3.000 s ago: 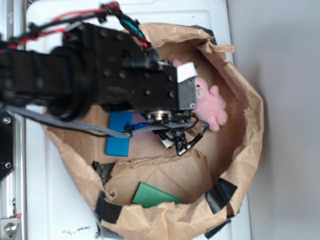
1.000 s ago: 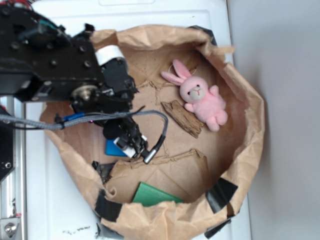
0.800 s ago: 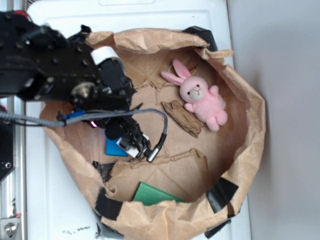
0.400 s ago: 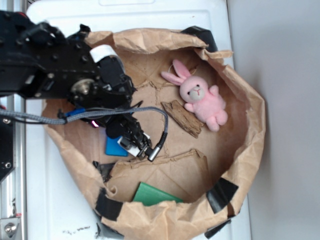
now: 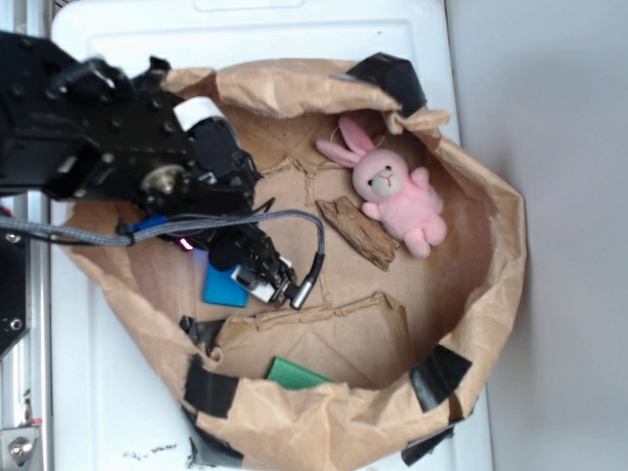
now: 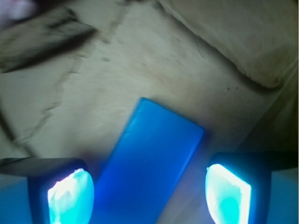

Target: Grab the blue block.

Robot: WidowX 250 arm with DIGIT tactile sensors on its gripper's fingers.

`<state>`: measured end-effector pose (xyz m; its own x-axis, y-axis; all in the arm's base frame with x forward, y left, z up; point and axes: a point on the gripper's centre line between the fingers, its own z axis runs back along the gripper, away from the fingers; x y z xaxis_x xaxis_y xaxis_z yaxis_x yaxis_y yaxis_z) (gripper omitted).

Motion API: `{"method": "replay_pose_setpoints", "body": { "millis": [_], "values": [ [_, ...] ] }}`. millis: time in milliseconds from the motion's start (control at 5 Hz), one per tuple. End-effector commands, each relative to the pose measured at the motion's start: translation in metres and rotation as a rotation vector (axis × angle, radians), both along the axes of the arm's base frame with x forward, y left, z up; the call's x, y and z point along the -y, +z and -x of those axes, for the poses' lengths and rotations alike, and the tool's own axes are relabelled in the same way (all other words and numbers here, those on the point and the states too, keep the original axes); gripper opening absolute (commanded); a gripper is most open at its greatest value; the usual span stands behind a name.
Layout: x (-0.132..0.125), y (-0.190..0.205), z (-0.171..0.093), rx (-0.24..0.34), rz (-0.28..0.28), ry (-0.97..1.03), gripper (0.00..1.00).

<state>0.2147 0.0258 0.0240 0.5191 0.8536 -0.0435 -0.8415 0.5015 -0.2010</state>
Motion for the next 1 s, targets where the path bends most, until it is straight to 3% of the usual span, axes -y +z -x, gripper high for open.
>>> {"method": "replay_pose_setpoints", "body": {
  "millis": [0, 200, 400, 600, 800],
  "values": [
    [-0.008, -0.014, 0.056, 0.009, -0.077, -0.034, 0.86],
    [-0.011, -0.003, 0.102, 0.04, -0.075, -0.045, 0.0],
    [-0.006, 0.022, 0.095, 0.131, -0.059, -0.141, 0.0],
    [-0.011, 0.043, 0.067, 0.189, -0.057, -0.175, 0.0],
    [-0.021, 0.05, 0.053, 0.196, -0.051, -0.206, 0.0]
  ]
}}
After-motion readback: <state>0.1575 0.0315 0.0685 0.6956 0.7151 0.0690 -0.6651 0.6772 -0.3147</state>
